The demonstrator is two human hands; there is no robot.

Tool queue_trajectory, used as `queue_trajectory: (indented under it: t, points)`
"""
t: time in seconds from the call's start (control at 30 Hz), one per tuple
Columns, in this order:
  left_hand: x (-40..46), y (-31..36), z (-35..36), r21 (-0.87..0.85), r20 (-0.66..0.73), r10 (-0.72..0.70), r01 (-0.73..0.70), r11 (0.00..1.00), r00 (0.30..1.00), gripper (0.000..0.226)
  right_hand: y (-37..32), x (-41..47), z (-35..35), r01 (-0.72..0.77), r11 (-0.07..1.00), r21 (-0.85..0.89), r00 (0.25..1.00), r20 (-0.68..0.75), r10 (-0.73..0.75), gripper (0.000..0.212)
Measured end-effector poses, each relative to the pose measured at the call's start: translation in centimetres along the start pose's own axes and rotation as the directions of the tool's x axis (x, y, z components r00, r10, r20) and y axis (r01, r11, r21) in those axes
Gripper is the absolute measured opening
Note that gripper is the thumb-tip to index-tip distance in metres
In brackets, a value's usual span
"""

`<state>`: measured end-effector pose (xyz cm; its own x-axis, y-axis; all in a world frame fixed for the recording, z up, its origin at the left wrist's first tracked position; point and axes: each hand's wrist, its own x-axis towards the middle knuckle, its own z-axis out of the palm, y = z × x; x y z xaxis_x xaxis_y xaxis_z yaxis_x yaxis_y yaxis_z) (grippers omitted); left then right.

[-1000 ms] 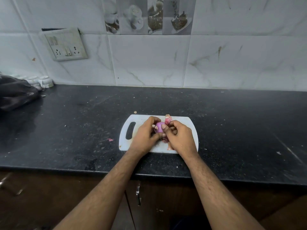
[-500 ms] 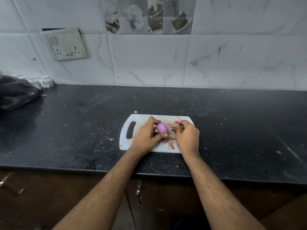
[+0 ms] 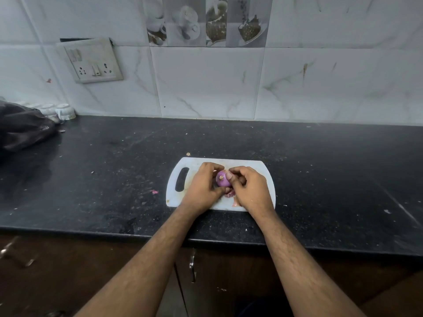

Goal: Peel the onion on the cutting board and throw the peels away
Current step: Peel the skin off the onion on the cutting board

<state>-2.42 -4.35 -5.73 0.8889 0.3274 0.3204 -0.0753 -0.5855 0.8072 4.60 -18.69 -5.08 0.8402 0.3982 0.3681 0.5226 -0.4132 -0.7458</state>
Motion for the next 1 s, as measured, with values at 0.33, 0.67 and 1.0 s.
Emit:
queue_trajectory:
  t: [0.33, 0.67, 1.0]
  points:
    - [-0.28, 0.19, -0.22, -0.136, -0.041, -0.038, 0.032, 0.990, 0.998, 0.053, -0.17, -0.33, -0.71, -0.100, 0.986, 0.133, 0.995, 0.031, 0.096, 0.015]
    - [-0.50, 0.62, -0.38, -0.178, 0.045, -0.007, 0.015, 0.984, 0.999, 0.053, -0.34, -0.34, -0.67, -0.098, 0.994, 0.056, 0.995, 0.035, 0.096, 0.015]
    - [-0.51, 0.48, -0.49, -0.143, 0.055, -0.011, 0.019, 0.989, 0.998, 0.055, -0.44, -0.57, -0.59, -0.112, 0.992, 0.051, 0.994, 0.017, 0.111, 0.010]
